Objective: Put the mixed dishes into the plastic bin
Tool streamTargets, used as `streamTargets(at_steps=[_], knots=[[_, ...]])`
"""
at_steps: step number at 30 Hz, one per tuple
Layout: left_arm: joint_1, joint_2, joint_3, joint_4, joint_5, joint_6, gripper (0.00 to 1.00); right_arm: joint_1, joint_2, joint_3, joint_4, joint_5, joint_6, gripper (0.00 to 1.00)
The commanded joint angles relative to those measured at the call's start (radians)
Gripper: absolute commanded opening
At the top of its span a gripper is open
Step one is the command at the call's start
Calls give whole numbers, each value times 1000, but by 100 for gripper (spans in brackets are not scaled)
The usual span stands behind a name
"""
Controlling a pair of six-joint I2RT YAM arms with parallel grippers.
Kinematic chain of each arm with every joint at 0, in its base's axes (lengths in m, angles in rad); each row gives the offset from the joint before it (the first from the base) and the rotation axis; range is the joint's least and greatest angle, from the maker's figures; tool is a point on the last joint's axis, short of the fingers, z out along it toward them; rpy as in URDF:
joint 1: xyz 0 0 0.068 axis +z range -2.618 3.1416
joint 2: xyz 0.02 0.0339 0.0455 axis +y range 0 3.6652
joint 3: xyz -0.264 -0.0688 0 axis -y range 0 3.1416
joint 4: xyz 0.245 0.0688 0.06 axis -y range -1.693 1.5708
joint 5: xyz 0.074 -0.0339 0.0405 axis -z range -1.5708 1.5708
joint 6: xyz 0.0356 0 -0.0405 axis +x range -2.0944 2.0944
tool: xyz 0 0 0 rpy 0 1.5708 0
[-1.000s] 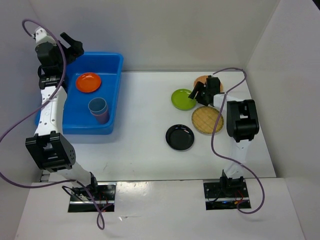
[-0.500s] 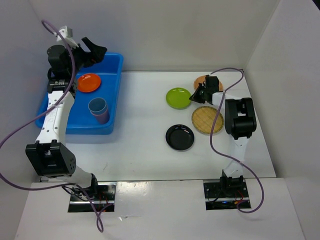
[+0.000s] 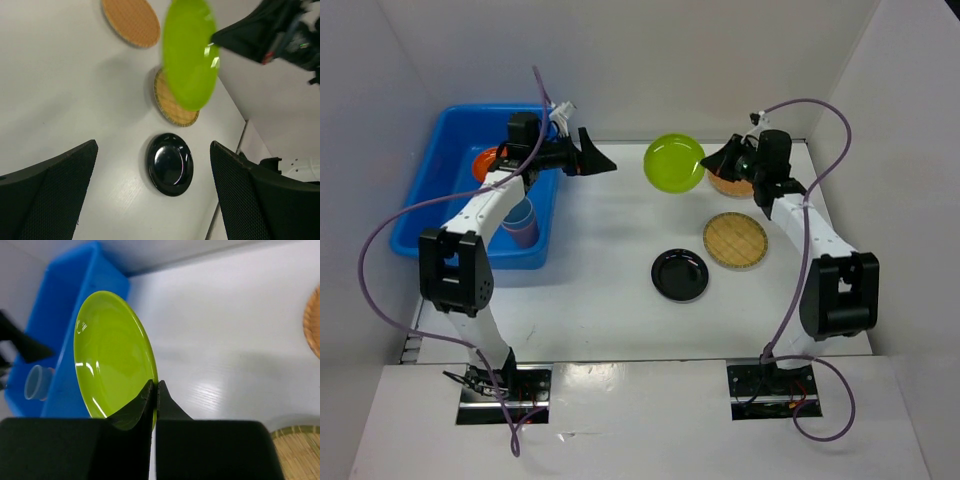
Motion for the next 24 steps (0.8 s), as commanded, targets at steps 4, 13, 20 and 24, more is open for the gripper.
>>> streamTargets(at_steps=[4,13,20,24], knots=[[-63,96,83,31,122,21,99,48,-134,-29,53,-57,-32,0],[-104,107,92,41,147,41,99,91,-147,-49,43,-47,-42,0],[-147,171,139,-10,107,53,79,137,-147,-34,73,-76,-43,0],[-156,206,175,-54,107,64,52,159,-147,-9,56,-76,-66,0]])
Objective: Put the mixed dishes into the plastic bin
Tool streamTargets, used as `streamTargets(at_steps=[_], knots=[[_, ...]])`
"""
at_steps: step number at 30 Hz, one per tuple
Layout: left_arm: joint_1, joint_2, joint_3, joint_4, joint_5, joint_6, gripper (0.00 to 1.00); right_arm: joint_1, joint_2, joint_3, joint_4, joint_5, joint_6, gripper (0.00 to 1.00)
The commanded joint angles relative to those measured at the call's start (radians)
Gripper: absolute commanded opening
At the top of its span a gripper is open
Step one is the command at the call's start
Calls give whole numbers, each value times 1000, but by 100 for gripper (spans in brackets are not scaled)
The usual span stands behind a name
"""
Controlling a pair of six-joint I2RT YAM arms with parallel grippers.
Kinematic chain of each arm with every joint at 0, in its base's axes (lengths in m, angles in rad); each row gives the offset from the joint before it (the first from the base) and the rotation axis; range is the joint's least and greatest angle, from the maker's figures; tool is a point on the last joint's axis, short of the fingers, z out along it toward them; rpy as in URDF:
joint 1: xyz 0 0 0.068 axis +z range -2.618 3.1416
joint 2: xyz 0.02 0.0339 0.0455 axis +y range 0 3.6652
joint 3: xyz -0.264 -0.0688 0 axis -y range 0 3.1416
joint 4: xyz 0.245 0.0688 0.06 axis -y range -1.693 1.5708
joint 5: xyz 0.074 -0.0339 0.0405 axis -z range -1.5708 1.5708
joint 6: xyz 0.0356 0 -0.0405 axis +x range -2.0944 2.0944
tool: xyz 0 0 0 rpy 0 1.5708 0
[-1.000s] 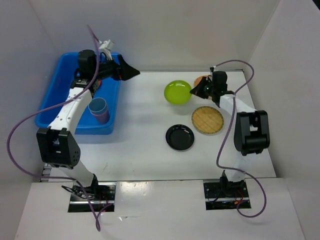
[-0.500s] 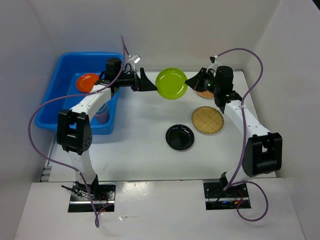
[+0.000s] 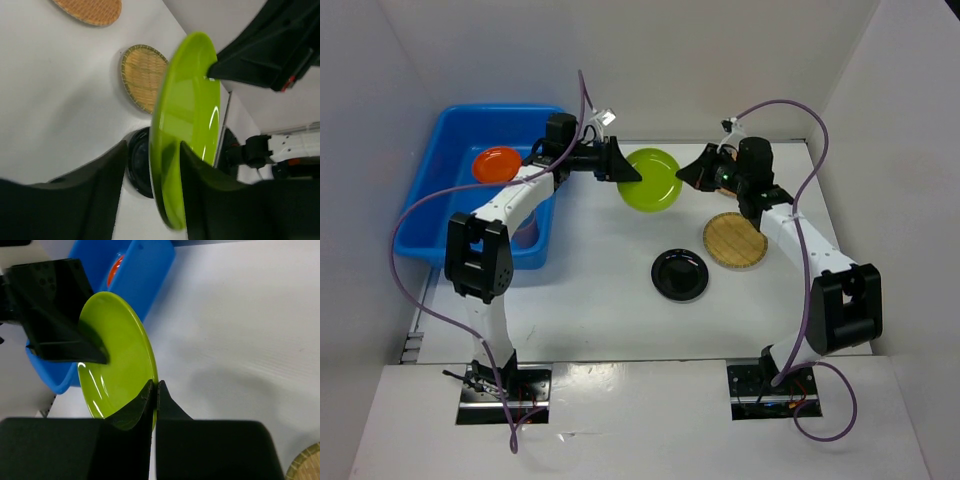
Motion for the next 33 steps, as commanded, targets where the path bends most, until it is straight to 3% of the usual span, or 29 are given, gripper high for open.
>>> streamTargets(at_steps=[1,2,3,5,6,7,8,11,18,20,26,33], knots=[[-15,24,41,-20,-3,29,43,23,-24,45,44,-22,-25,0],[-15,15,50,-20,-13,29,25,23,-24,45,44,-22,-25,0],[-15,15,50,-20,-13,29,17,23,-24,45,35,-22,-25,0],[-15,4,62,-41,-52,29,0,23,-13,54,35,-22,-25,6],[-15,-5,62,-52,-71,43,0,23,-13,54,24,-11,-25,13],[-15,-19,85,-75,-94,43,0,23,-4,54,6,6,-25,25],[2,-28,96,-87,-137,43,0,23,-4,54,-7,29,-36,54],[92,-89,140,-107,-223,25,0,23,-13,54,-69,145,-45,79],[428,-188,107,20,-571,-181,0,23,-152,-154,-105,233,24,83],[527,-159,76,78,-571,-264,0,23,-186,-214,-105,233,46,83],[629,-70,-21,230,-695,-394,0,34,-272,-304,-235,351,76,83],[629,68,-73,333,-786,-448,0,73,-289,-391,-351,512,229,83]])
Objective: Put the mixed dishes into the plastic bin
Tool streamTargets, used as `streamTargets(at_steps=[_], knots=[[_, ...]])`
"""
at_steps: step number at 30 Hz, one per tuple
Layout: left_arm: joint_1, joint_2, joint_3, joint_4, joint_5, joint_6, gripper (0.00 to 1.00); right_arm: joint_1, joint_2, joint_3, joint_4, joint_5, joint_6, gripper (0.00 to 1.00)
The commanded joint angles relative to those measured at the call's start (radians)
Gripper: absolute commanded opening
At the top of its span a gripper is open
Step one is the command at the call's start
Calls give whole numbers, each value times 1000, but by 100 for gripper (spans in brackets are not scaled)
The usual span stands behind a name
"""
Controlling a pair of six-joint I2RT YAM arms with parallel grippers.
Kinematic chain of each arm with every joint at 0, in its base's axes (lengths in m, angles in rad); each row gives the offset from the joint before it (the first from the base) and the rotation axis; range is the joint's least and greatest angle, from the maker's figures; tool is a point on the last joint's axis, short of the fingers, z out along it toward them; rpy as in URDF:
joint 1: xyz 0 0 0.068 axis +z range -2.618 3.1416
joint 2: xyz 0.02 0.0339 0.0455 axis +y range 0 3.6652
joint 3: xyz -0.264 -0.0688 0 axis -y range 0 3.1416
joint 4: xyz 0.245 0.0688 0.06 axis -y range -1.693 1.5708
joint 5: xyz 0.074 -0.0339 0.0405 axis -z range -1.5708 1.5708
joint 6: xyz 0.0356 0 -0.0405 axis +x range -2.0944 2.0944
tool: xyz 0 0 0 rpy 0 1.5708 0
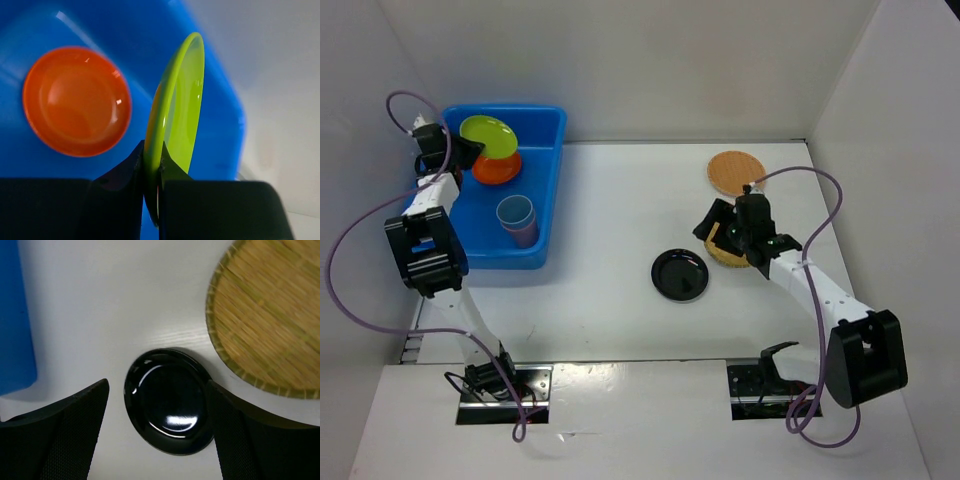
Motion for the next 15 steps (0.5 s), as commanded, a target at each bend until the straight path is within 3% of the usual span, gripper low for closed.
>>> streamTargets(at_steps=[1,8,15], knots=[[-4,47,-10,121,-65,-71,0,40,5,-14,-122,155,128,82],[-14,147,3,130,-210,-128,2,120,44,-61,-124,175,251,82],[-23,276,82,72,-210,-117,4,120,78,-40,-231,213,283,82]])
